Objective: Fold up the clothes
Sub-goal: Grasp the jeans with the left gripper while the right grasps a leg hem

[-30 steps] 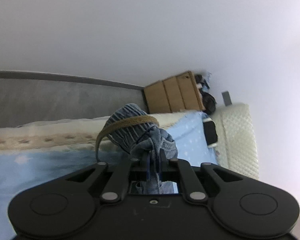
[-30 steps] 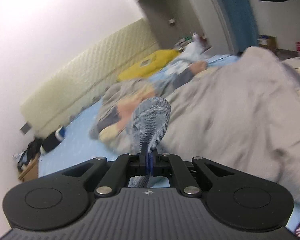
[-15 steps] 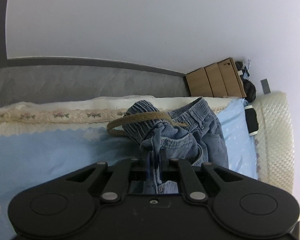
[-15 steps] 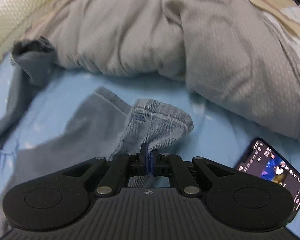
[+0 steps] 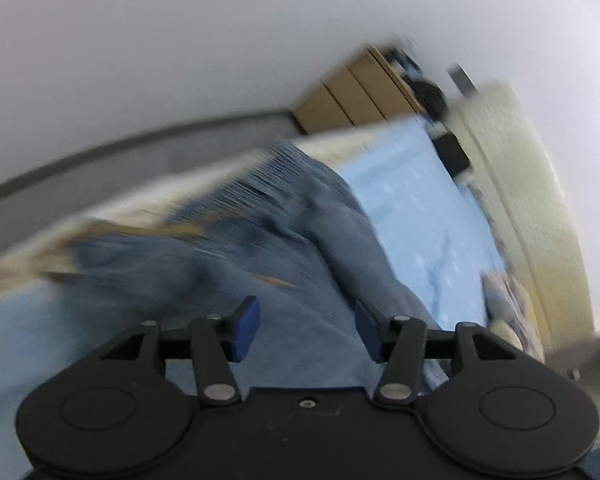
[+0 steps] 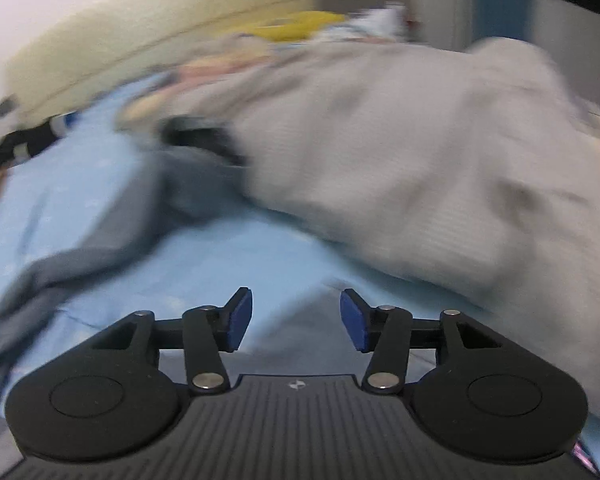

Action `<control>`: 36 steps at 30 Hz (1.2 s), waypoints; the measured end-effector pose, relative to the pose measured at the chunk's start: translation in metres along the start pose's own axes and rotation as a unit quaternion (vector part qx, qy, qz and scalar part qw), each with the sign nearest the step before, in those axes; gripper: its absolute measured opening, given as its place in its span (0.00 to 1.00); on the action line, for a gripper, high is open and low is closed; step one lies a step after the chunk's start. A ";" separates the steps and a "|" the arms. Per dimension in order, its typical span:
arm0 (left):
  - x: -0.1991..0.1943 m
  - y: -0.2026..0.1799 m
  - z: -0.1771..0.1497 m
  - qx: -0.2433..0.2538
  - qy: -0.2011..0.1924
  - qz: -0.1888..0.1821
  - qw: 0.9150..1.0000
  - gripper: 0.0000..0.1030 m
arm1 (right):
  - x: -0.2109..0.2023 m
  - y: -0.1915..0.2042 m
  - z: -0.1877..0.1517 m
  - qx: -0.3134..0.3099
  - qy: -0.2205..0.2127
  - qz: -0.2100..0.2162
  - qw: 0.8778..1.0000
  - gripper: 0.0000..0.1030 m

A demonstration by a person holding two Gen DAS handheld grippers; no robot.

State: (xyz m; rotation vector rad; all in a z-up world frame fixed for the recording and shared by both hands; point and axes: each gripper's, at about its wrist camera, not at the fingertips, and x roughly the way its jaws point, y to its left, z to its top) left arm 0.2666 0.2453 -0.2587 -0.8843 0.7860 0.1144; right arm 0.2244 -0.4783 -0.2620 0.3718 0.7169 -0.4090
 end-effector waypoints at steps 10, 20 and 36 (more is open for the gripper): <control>0.170 -0.076 -0.027 -0.031 0.109 -0.064 0.991 0.56 | 0.121 0.081 0.073 -0.169 -0.046 0.049 0.983 0.55; 0.245 -0.116 -0.054 -0.029 0.155 -0.023 0.987 0.56 | 0.160 0.089 0.101 -0.201 -0.020 0.053 0.978 0.50; 0.260 -0.141 -0.067 -0.012 0.135 0.058 0.989 0.06 | 0.112 0.075 0.106 -0.135 -0.011 0.112 0.984 0.02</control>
